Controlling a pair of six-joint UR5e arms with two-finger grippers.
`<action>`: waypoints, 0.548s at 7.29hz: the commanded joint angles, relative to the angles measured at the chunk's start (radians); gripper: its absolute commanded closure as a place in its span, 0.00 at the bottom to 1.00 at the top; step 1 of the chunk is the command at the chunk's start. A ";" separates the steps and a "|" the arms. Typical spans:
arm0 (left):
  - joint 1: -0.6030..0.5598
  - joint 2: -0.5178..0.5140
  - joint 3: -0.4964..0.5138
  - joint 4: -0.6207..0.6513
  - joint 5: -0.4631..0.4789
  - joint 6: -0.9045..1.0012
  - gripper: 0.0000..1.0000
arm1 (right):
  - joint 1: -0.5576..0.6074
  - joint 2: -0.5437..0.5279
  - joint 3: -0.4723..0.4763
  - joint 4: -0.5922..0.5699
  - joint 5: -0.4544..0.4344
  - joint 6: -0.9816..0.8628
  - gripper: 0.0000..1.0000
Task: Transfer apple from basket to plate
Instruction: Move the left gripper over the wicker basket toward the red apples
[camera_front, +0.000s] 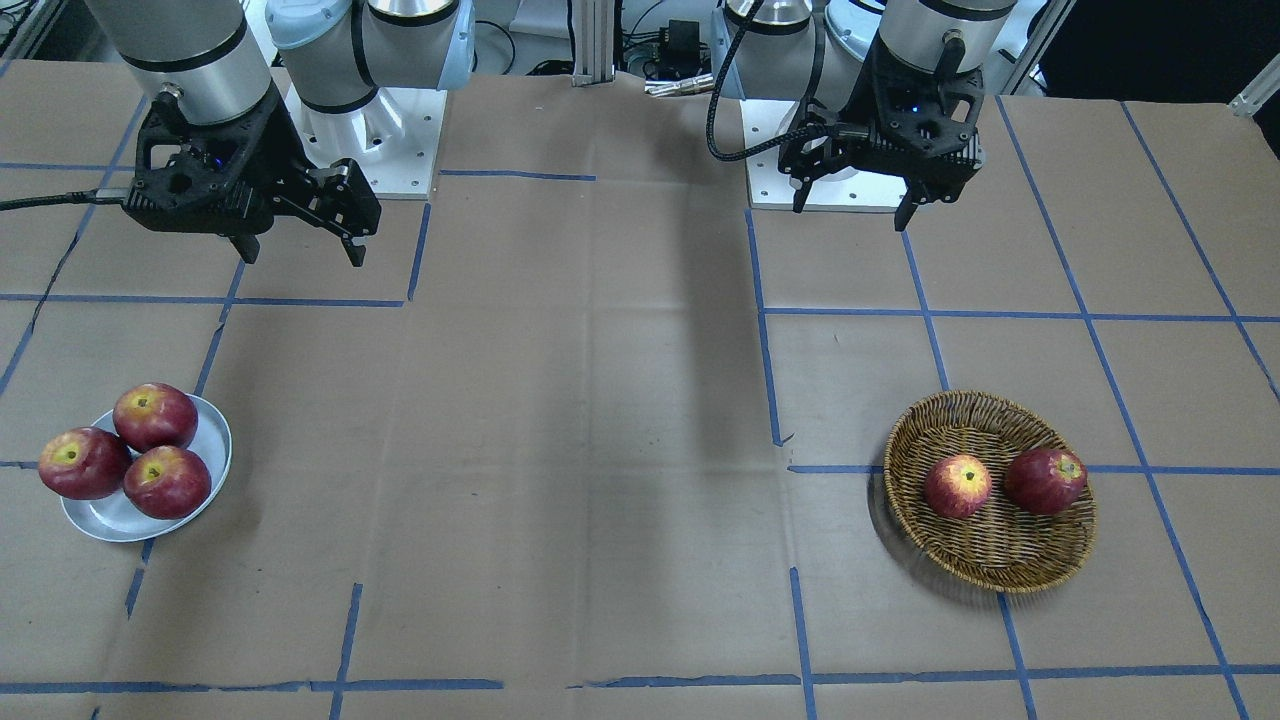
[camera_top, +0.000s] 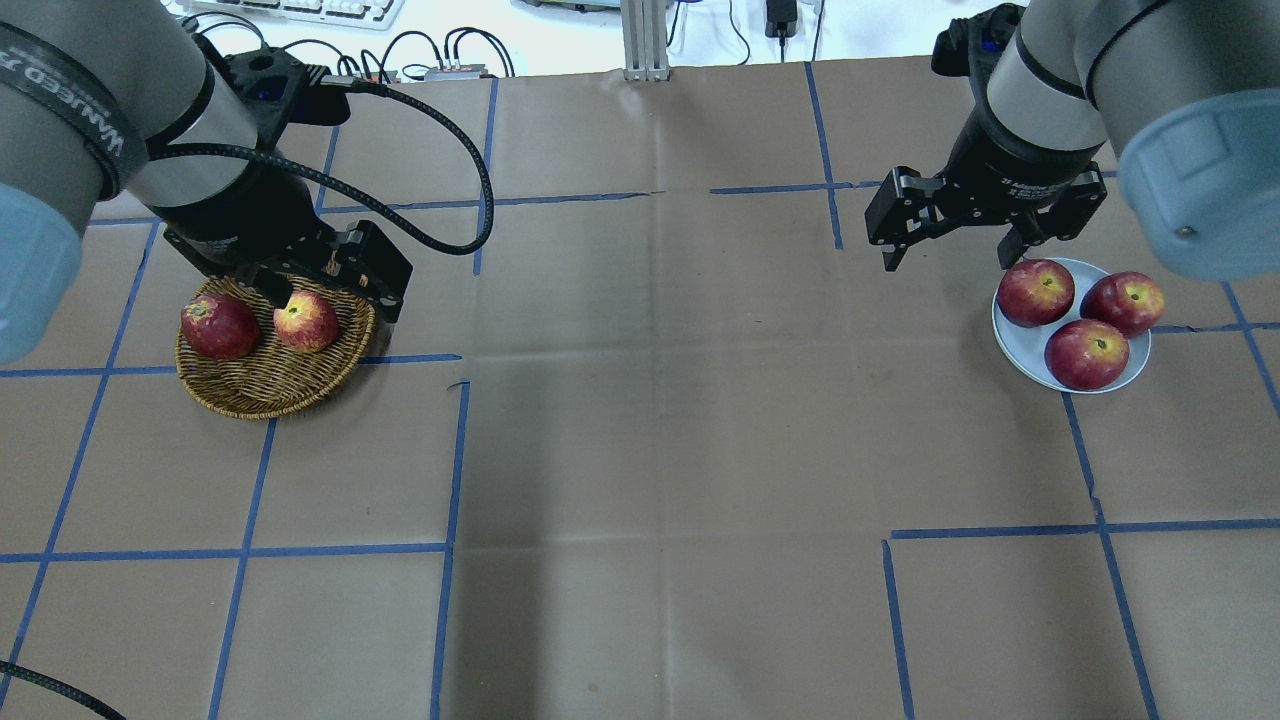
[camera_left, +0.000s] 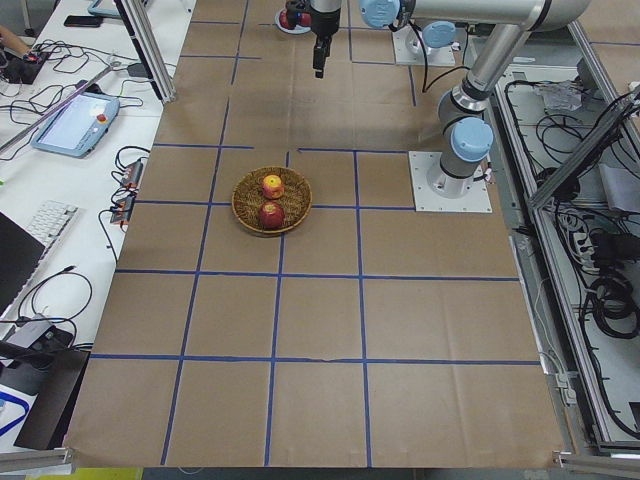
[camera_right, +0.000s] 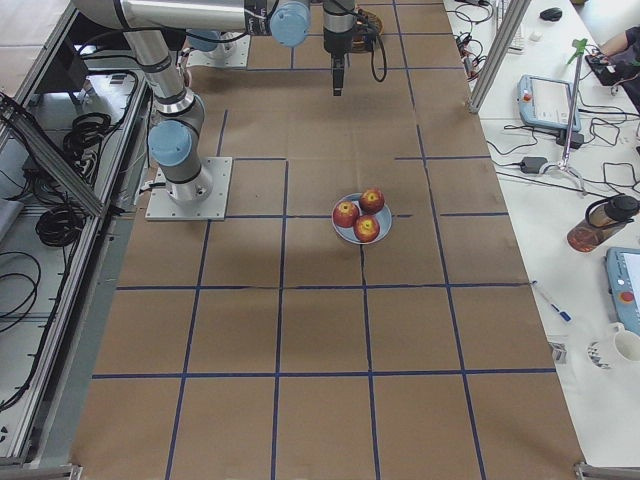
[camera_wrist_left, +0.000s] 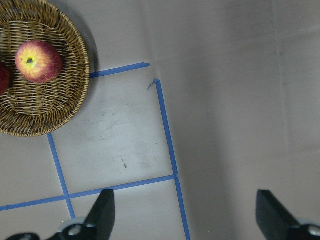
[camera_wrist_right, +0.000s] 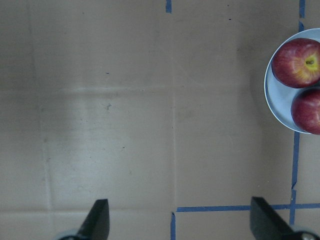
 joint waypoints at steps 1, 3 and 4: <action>-0.002 0.002 0.000 -0.002 0.006 0.020 0.01 | 0.001 0.000 0.000 0.001 0.000 0.000 0.00; 0.001 0.000 0.002 0.001 0.006 0.020 0.01 | 0.001 0.002 0.000 0.000 0.000 0.000 0.00; 0.001 0.000 0.003 0.001 0.005 0.020 0.01 | 0.001 0.002 0.000 0.001 0.000 0.000 0.00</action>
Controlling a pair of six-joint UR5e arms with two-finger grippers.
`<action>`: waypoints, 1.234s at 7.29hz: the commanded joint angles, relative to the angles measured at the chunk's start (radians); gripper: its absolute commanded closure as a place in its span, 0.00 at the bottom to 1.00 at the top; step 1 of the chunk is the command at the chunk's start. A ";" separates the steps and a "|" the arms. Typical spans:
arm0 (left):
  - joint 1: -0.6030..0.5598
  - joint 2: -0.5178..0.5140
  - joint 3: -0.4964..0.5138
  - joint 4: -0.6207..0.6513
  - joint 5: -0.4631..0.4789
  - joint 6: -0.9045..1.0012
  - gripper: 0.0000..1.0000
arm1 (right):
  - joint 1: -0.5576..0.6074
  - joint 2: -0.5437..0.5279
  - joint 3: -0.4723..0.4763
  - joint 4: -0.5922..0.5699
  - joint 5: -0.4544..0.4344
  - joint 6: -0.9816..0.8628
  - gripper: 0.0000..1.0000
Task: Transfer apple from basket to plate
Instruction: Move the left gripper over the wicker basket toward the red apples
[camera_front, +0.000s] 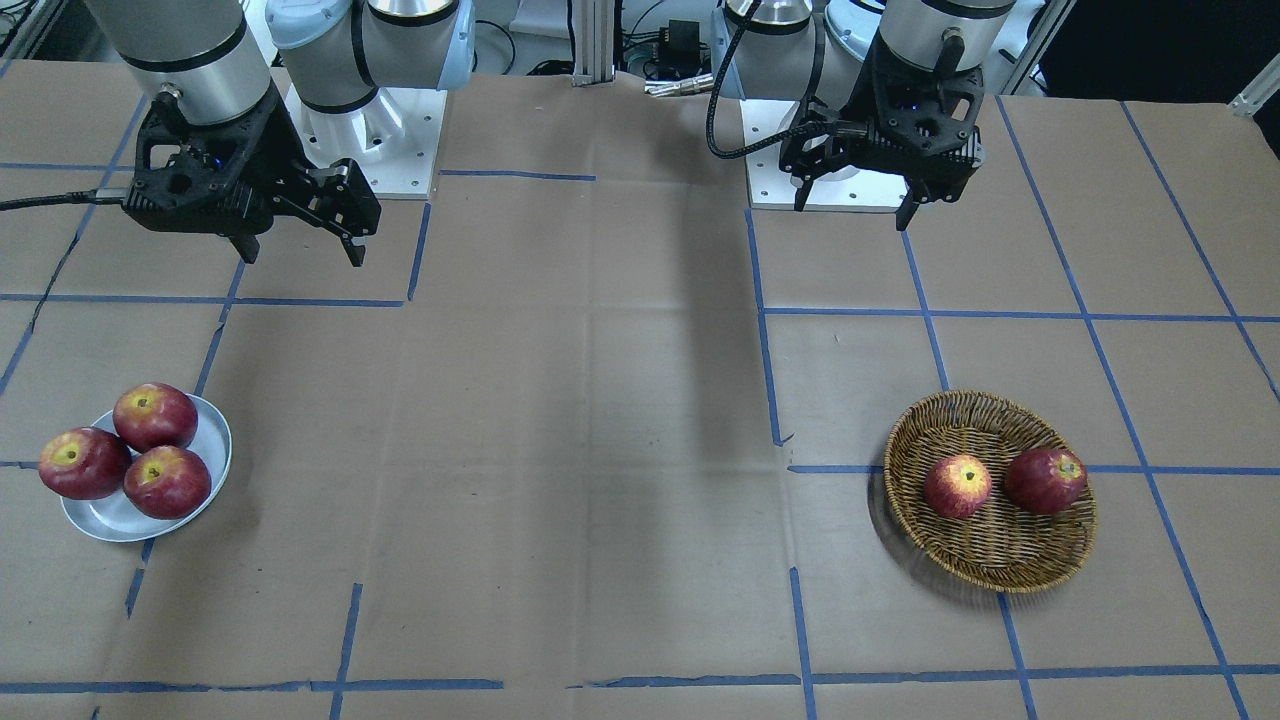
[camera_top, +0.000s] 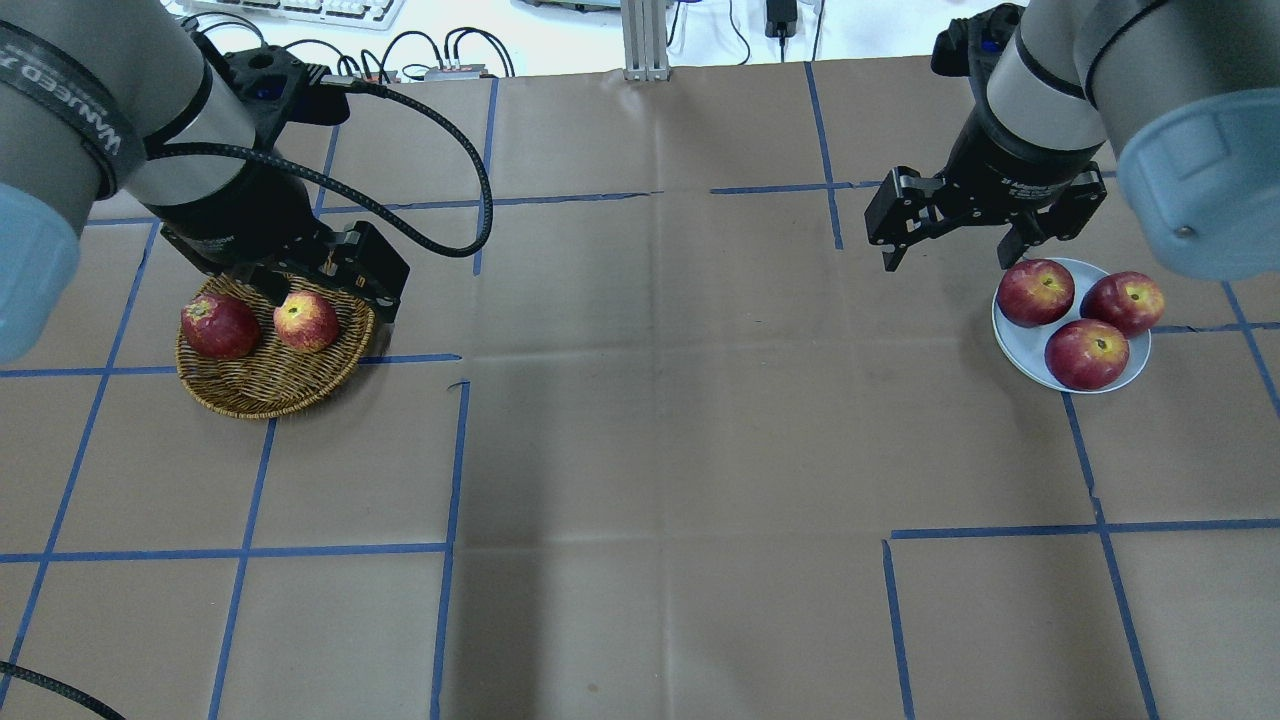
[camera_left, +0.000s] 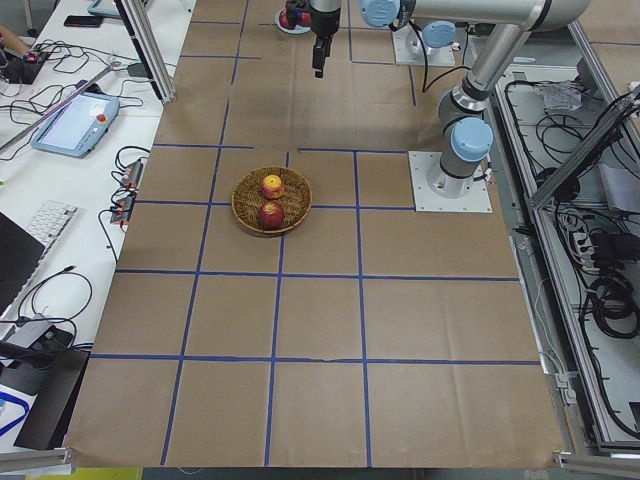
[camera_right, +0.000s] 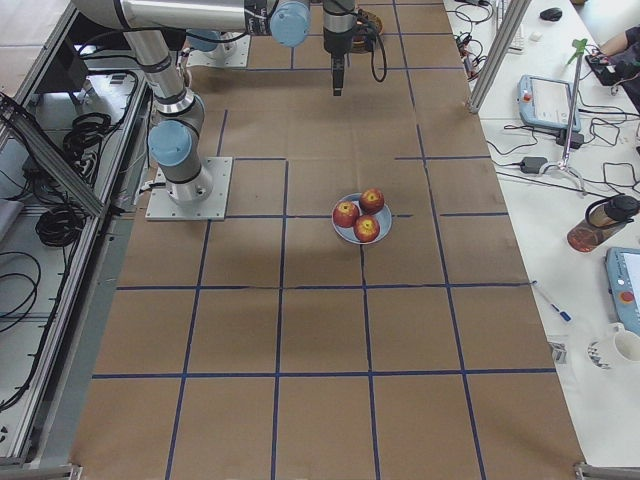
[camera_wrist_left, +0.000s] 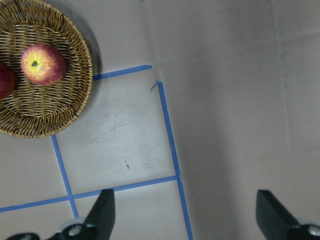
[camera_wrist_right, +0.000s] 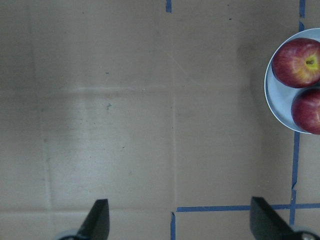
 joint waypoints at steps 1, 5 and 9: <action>0.001 -0.001 0.002 0.001 -0.001 0.001 0.01 | 0.000 0.001 0.000 0.001 0.000 0.000 0.00; 0.007 -0.001 0.031 0.002 -0.002 -0.014 0.01 | 0.000 0.001 0.000 -0.001 0.000 0.000 0.00; 0.007 -0.028 -0.004 0.071 0.004 -0.028 0.01 | 0.000 0.001 0.000 0.001 0.000 0.000 0.00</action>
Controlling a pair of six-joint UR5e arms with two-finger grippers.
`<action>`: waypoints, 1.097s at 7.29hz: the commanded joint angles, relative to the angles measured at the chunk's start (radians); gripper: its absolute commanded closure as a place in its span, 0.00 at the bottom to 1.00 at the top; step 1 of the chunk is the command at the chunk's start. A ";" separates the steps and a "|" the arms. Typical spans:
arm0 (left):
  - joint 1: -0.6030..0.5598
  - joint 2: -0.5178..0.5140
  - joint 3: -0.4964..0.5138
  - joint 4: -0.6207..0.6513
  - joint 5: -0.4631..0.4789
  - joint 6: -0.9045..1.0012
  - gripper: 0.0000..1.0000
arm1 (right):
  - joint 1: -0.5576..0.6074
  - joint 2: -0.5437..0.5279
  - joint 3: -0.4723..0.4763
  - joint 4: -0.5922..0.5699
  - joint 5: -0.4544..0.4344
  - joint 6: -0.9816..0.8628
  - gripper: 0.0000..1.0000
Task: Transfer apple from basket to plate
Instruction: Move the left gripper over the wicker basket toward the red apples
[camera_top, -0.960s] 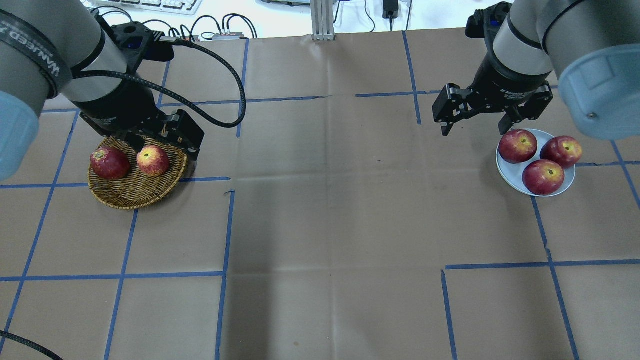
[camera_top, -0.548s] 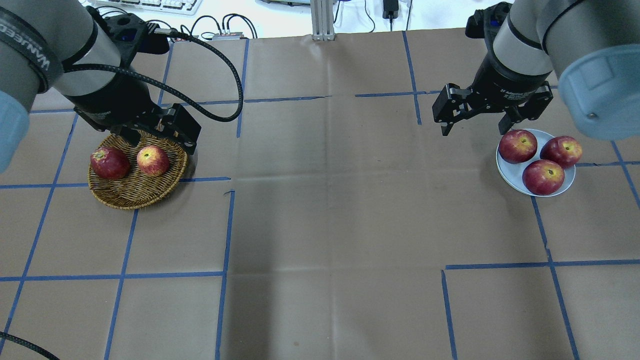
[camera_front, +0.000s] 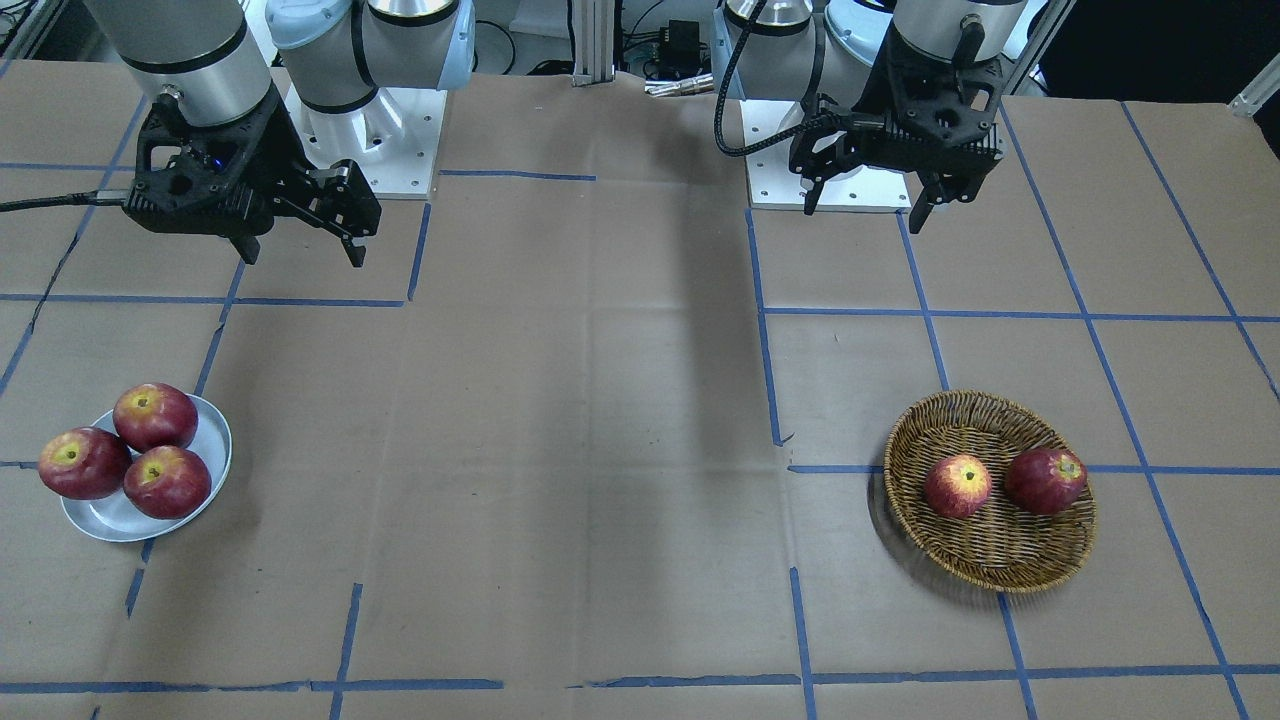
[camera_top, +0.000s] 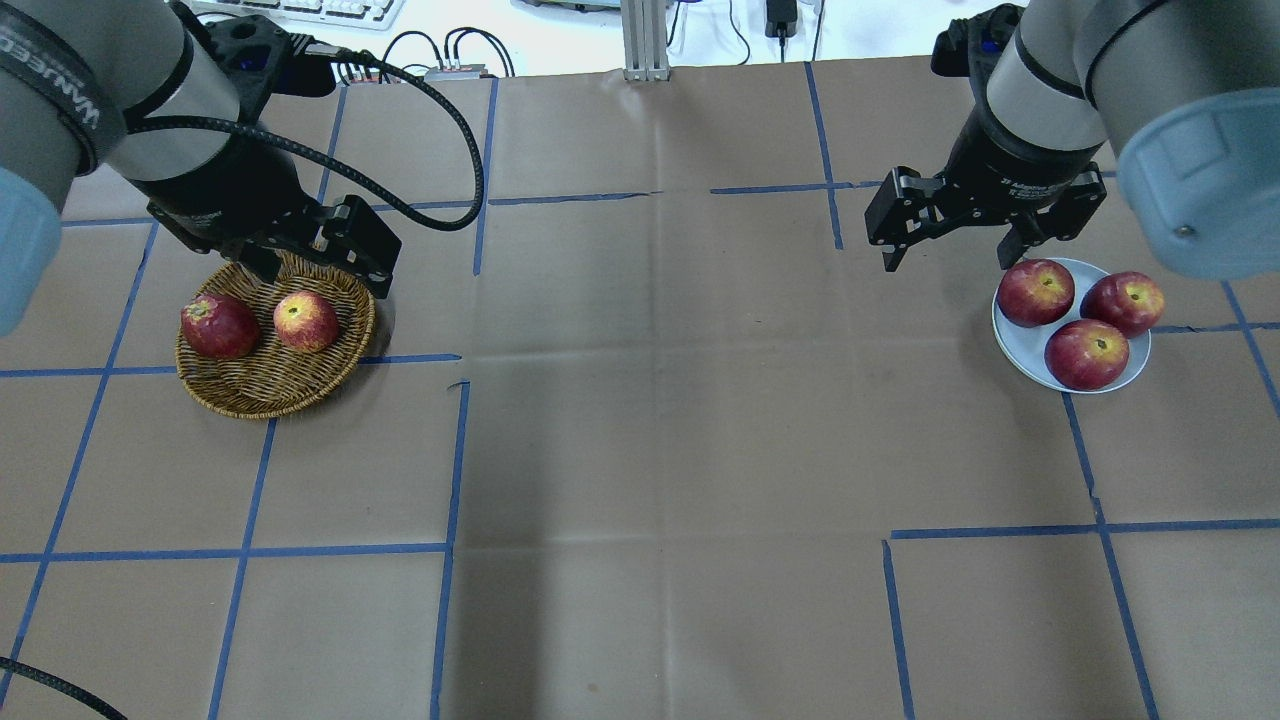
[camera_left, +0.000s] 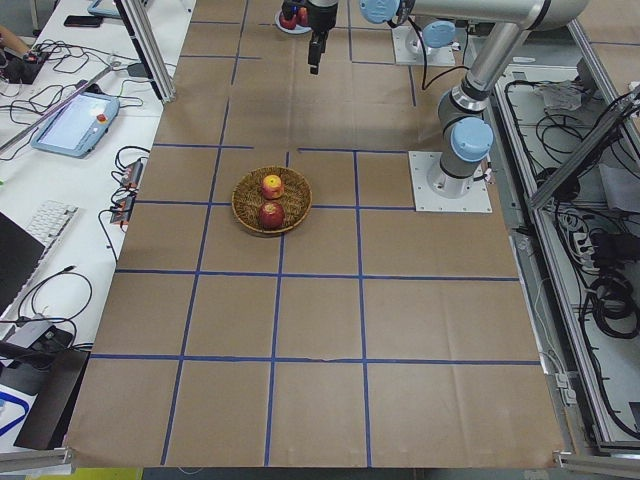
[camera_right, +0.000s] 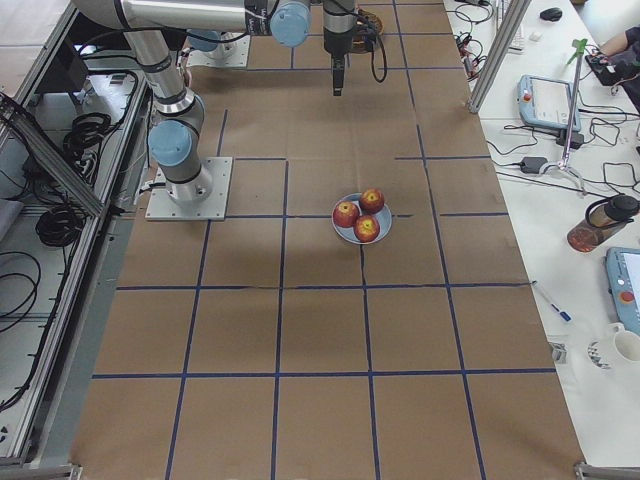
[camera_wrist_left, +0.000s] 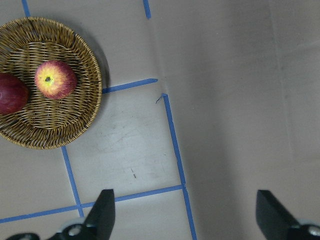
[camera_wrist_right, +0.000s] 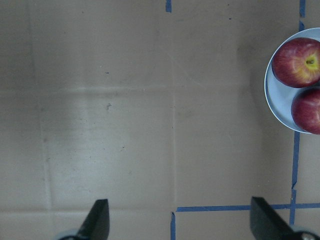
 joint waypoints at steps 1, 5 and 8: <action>0.004 -0.047 -0.050 0.060 0.001 0.012 0.01 | -0.001 0.000 0.000 0.000 0.000 0.000 0.00; 0.115 -0.181 -0.147 0.304 0.093 0.148 0.01 | -0.001 0.000 0.000 0.000 0.000 -0.001 0.00; 0.233 -0.301 -0.192 0.473 0.095 0.259 0.01 | -0.001 0.000 0.000 0.000 0.000 0.000 0.00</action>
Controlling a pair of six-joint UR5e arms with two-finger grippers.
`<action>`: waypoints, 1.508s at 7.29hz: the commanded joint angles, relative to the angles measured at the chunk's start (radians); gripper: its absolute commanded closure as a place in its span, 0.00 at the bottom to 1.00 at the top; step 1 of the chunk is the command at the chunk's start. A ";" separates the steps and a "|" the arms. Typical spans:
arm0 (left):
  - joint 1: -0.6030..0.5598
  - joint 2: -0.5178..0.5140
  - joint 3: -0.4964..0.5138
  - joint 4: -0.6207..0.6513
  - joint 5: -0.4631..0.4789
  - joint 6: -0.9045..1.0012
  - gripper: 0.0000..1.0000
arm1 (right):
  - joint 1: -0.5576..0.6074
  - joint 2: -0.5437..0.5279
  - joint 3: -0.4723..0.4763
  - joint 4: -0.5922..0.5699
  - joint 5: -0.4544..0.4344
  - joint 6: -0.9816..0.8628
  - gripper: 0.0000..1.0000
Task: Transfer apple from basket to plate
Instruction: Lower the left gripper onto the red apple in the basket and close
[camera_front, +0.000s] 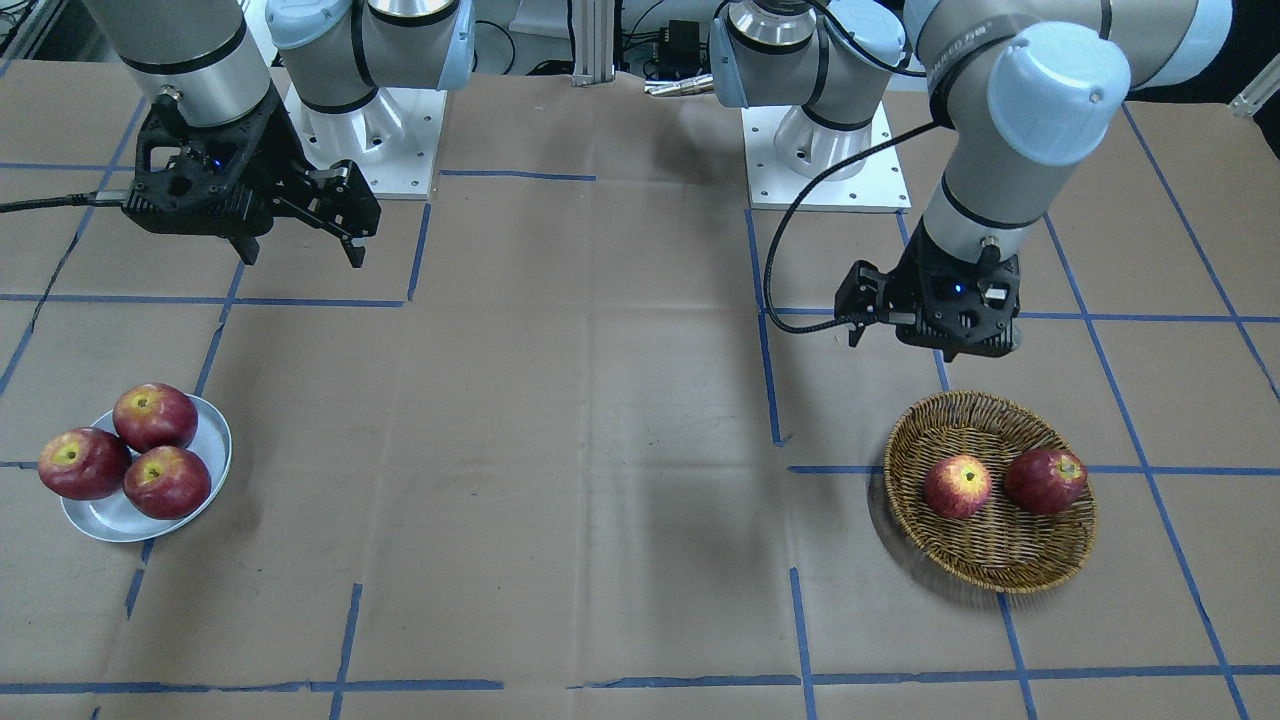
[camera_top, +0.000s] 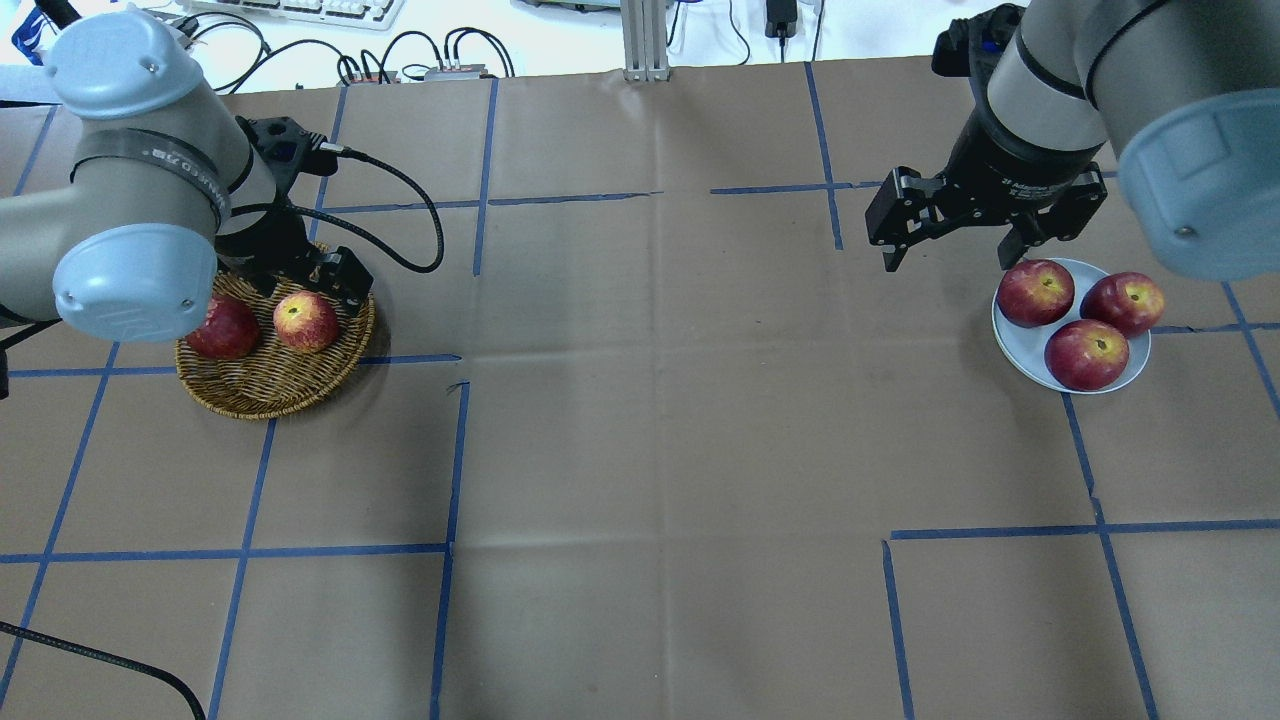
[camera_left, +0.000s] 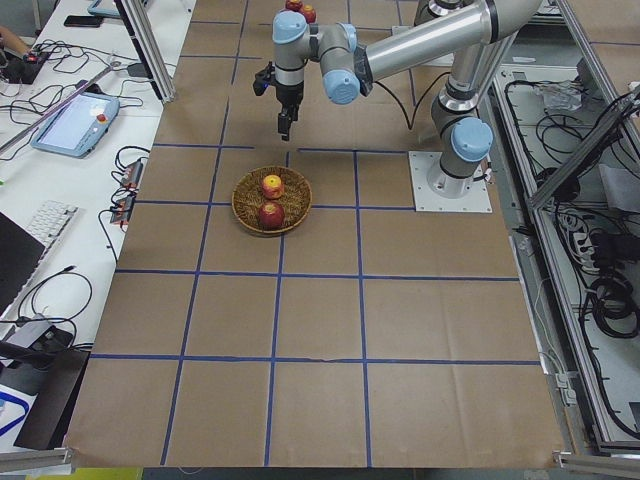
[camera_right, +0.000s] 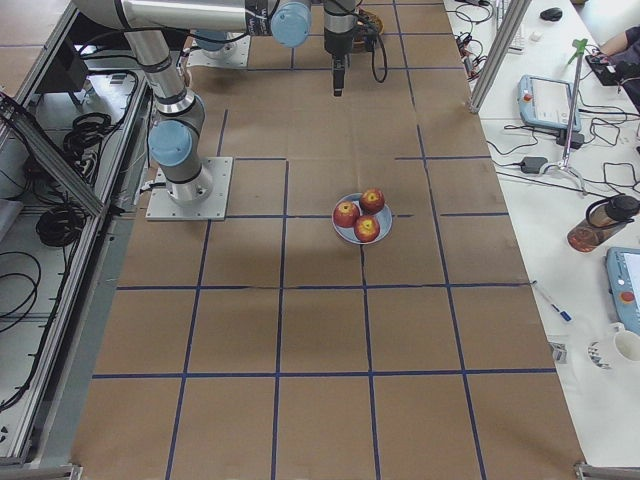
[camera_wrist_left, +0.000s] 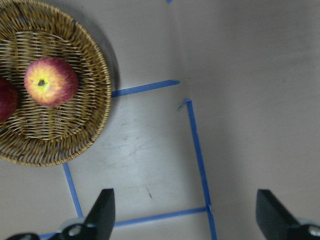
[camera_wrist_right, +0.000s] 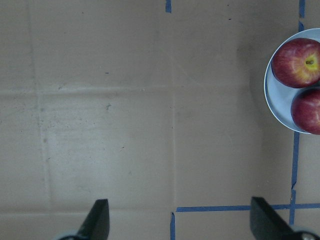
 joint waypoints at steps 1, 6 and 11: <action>0.076 -0.117 0.001 0.156 -0.004 0.102 0.01 | 0.000 0.000 0.000 0.000 0.000 0.001 0.00; 0.116 -0.244 0.012 0.251 -0.044 0.131 0.02 | 0.000 0.000 0.002 0.000 0.000 0.003 0.00; 0.126 -0.293 -0.005 0.251 -0.039 0.131 0.06 | 0.000 0.000 0.000 0.000 0.000 0.003 0.00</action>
